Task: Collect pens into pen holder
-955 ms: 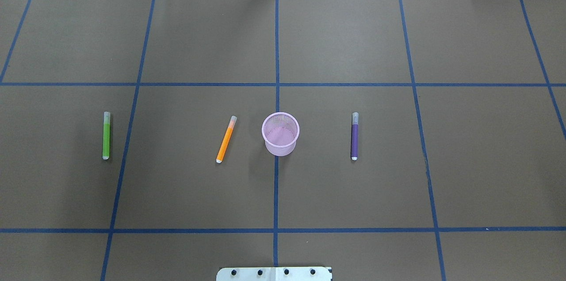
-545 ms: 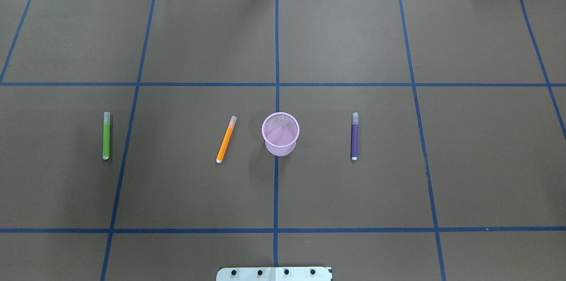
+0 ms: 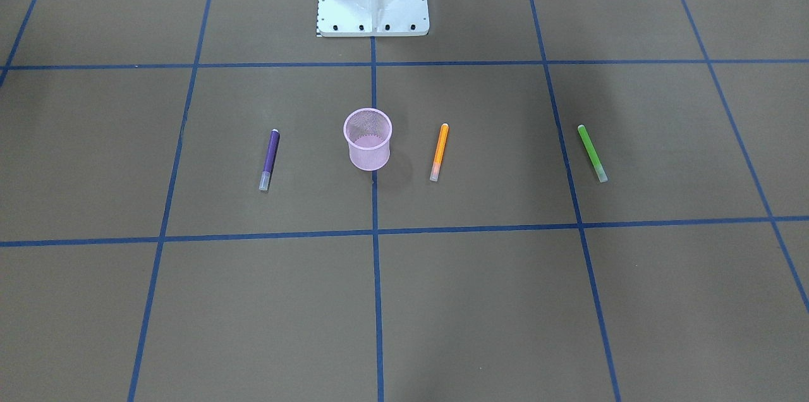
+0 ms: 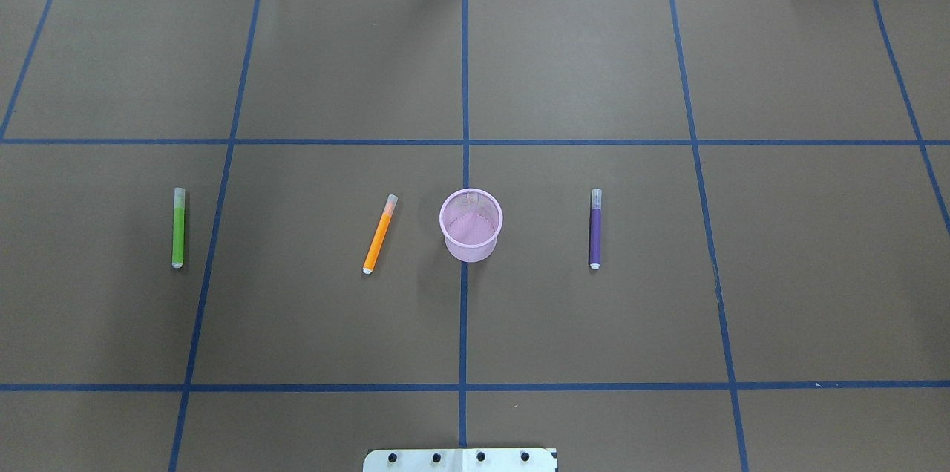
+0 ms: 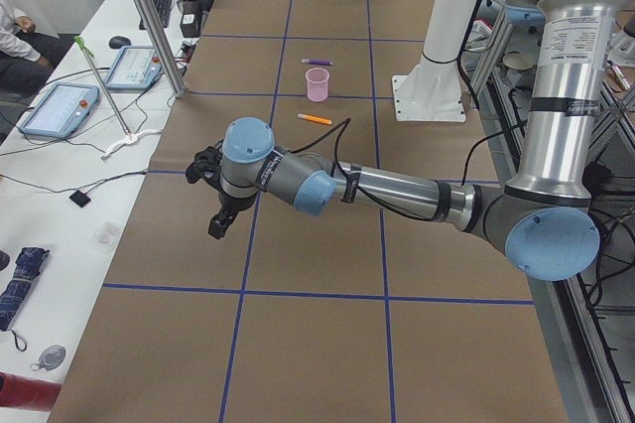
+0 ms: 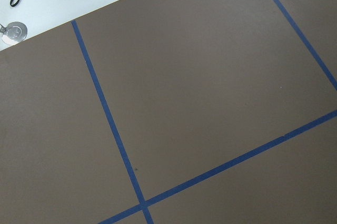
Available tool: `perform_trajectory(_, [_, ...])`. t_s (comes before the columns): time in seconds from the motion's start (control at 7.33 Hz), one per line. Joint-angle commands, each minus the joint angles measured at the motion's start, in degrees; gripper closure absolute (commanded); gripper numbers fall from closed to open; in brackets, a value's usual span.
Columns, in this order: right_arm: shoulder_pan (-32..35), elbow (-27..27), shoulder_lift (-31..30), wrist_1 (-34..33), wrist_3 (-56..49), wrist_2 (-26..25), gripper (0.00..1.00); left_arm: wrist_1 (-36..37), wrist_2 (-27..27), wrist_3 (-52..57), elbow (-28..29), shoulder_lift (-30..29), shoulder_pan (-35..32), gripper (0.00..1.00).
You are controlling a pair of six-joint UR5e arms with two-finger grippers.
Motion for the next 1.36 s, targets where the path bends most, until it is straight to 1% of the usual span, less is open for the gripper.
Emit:
perform_trajectory(0.0, [-0.01, 2.15, -0.02, 0.00, -0.01, -0.05, 1.00, 0.00, 0.00, 0.01, -0.07, 0.00, 0.00, 0.00])
perform_trajectory(0.41, [0.08, 13.82, -0.02, -0.53, 0.25, 0.13, 1.00, 0.00, -0.09, -0.07, 0.01, 0.35, 0.00, 0.00])
perform_trajectory(0.68, [-0.01, 24.00, 0.42, -0.17, 4.19, 0.83, 1.00, 0.00, -0.09, -0.07, -0.16, 0.35, 0.00, 0.00])
perform_trajectory(0.82, [-0.53, 29.18, 1.03, -0.09, 6.99, 2.31, 1.00, 0.00, -0.17, -0.07, 0.01, 0.35, 0.00, 0.00])
perform_trajectory(0.95, [-2.63, 34.63, 1.04, -0.09, 12.24, 2.59, 1.00, -1.14, -0.18, 0.01, -0.68, 0.26, 0.09, 0.00])
perform_trajectory(1.09, [-8.04, 38.95, 1.47, 0.18, 18.13, 2.07, 1.00, -5.15, -0.18, -0.07, -0.25, 0.35, 0.09, 0.00])
perform_trajectory(1.23, [-10.97, 42.38, 4.09, 0.18, 25.32, 1.89, 1.00, -5.71, -0.18, -0.07, -0.25, 0.26, 0.44, 0.00])
